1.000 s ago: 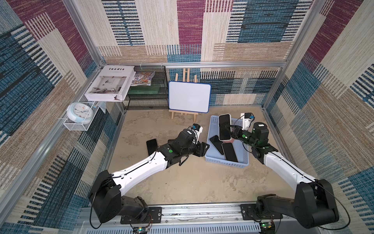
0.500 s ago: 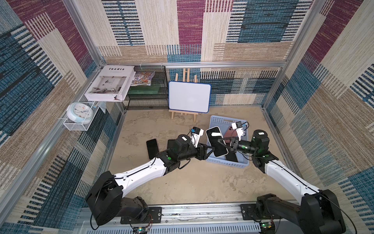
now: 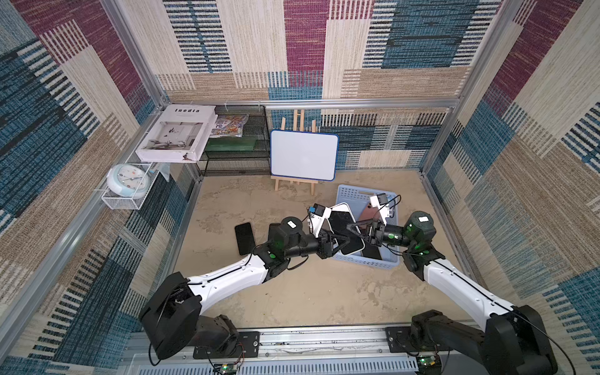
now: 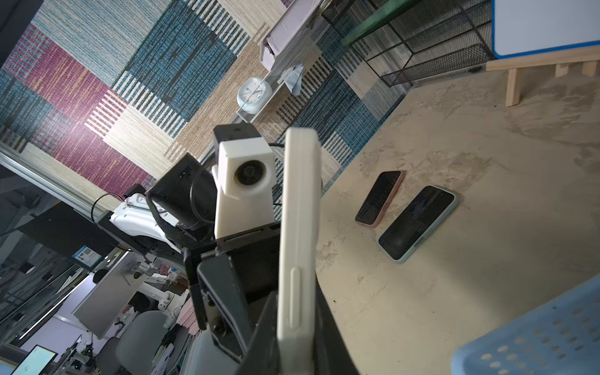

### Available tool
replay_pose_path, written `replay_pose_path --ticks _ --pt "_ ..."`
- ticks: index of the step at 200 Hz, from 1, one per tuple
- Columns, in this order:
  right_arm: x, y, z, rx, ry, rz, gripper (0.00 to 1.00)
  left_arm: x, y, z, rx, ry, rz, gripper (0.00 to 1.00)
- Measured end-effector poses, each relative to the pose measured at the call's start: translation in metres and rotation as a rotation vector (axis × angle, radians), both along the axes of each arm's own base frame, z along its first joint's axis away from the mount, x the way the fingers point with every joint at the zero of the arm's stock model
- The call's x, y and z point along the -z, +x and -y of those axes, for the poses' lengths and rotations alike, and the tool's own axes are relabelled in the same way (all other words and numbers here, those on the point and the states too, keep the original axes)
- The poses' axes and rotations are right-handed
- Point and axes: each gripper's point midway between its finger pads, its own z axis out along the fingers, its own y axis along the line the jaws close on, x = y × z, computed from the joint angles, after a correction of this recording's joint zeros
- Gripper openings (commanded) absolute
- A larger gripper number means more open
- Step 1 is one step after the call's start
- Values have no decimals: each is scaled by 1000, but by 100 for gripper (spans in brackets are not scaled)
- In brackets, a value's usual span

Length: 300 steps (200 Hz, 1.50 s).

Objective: Take the phone out of the storage box
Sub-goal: Pick up the phone from the storage box, then place the phone at the center of the board.

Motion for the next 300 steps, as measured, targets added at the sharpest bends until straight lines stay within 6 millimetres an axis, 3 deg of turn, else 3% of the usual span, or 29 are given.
replay_pose_path --ticks 30,35,41,49,57,68,83,106,133,160,192,226,300 --pt "-9 -5 0 -26 22 42 1 -11 -8 0 40 -48 -12 9" --pt "-11 -7 0 -35 25 61 11 -14 -10 0 51 -57 -22 5" --pt "-15 -9 0 -43 29 93 32 -16 -11 0 54 -66 -35 0" --pt "-18 -9 0 -44 33 110 53 -20 -11 -1 51 -77 -29 0" --pt "-18 -6 0 -31 32 95 62 -21 -10 -2 36 -73 -13 0" --pt "-11 0 -2 -14 13 57 66 -16 -9 -2 16 -45 -12 0" --pt "-9 11 -1 38 -22 44 69 -8 -4 -8 -27 12 -28 0" --pt "-12 48 11 236 -115 27 70 -12 14 -29 -140 69 -32 0" --pt "18 86 45 515 -286 -37 70 -7 43 -76 -317 156 -87 0" --pt "61 102 73 662 -442 -111 70 26 63 -134 -483 299 -181 0" --pt "102 107 83 691 -565 -179 69 80 70 -171 -516 504 -289 0" --pt "115 108 87 689 -621 -179 69 119 75 -168 -383 658 -347 0" --pt "126 107 110 743 -680 -162 69 159 101 -137 -124 659 -423 0"
